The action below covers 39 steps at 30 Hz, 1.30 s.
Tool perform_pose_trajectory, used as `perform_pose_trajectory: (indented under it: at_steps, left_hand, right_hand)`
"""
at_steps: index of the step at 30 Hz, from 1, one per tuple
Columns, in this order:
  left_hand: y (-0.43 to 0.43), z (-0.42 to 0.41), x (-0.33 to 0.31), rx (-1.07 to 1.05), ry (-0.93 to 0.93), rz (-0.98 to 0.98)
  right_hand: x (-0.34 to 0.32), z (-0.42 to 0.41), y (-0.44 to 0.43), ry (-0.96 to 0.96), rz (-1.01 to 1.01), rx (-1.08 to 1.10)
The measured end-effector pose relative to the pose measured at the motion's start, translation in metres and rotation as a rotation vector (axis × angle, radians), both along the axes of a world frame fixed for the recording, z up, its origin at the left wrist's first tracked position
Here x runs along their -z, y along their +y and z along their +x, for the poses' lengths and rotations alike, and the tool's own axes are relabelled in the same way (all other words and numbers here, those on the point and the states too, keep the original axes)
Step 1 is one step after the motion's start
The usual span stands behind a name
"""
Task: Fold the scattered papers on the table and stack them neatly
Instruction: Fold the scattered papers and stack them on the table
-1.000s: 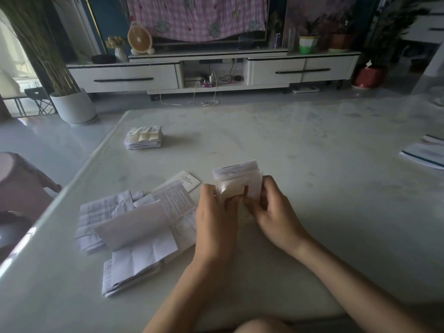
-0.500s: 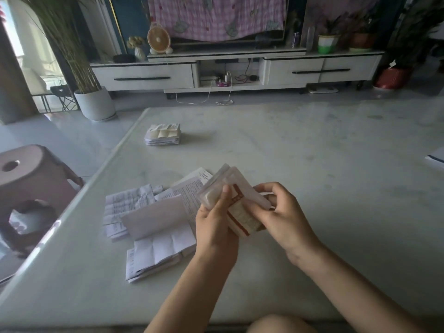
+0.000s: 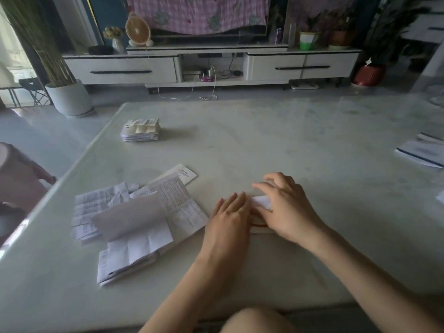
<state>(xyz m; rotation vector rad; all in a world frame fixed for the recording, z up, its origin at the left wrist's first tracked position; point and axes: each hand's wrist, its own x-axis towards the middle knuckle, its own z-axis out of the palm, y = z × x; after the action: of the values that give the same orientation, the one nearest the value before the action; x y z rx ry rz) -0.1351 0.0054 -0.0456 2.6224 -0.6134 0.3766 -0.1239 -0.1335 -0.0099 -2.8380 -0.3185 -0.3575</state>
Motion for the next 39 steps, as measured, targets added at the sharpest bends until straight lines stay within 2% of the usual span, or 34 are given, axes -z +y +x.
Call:
perform_pose_trajectory:
  at_steps: [2,4,6,7,9,13,16,20,23,27,30,34,37,39]
  left_hand:
    - [0.001,0.001,0.001,0.023,0.058,0.027]
    - [-0.001,-0.001,0.004,-0.039,0.030,0.100]
    - [-0.004,-0.002,0.003,-0.075,0.051,0.176]
    - [-0.006,-0.004,0.003,-0.092,0.058,0.188]
    - [-0.005,-0.006,0.000,-0.120,0.051,0.233]
    - [-0.001,-0.009,-0.004,-0.119,0.121,0.278]
    - [0.000,-0.010,-0.012,-0.083,0.203,0.316]
    - [0.002,-0.004,-0.026,-0.048,0.253,0.335]
    - [0.000,-0.002,-0.032,-0.046,0.227,0.272]
    - [0.002,-0.002,-0.029,-0.086,0.250,0.243]
    - [0.003,0.002,-0.029,-0.082,0.251,0.099]
    - [0.010,0.003,-0.035,-0.058,0.225,-0.173]
    - [0.013,0.002,-0.041,-0.075,0.130,-0.485]
    - [0.015,0.002,-0.045,-0.084,0.170,-0.710]
  right_hand:
    - [0.015,-0.008,0.003,-0.146,0.009,-0.111]
    - [0.022,-0.012,0.006,0.008,0.027,-0.208]
    - [0.020,-0.010,0.000,0.213,-0.005,-0.191]
    - [0.020,-0.008,-0.005,0.256,-0.076,-0.156]
    - [0.018,-0.006,-0.008,0.267,-0.199,-0.099]
    - [0.019,-0.011,-0.004,0.260,-0.283,-0.061]
    - [0.013,-0.012,-0.004,0.309,-0.253,-0.070]
    - [-0.008,-0.004,-0.005,0.267,-0.138,-0.129]
    - [-0.037,0.014,-0.006,0.473,-0.053,-0.097]
    - [-0.058,0.028,0.002,0.745,-0.144,-0.099]
    - [-0.058,0.030,0.002,0.776,-0.115,-0.105]
    - [-0.057,0.018,-0.006,0.654,0.015,-0.170]
    - [-0.055,0.009,-0.014,0.497,0.184,-0.215]
    - [-0.054,0.005,-0.017,0.372,0.290,-0.220]
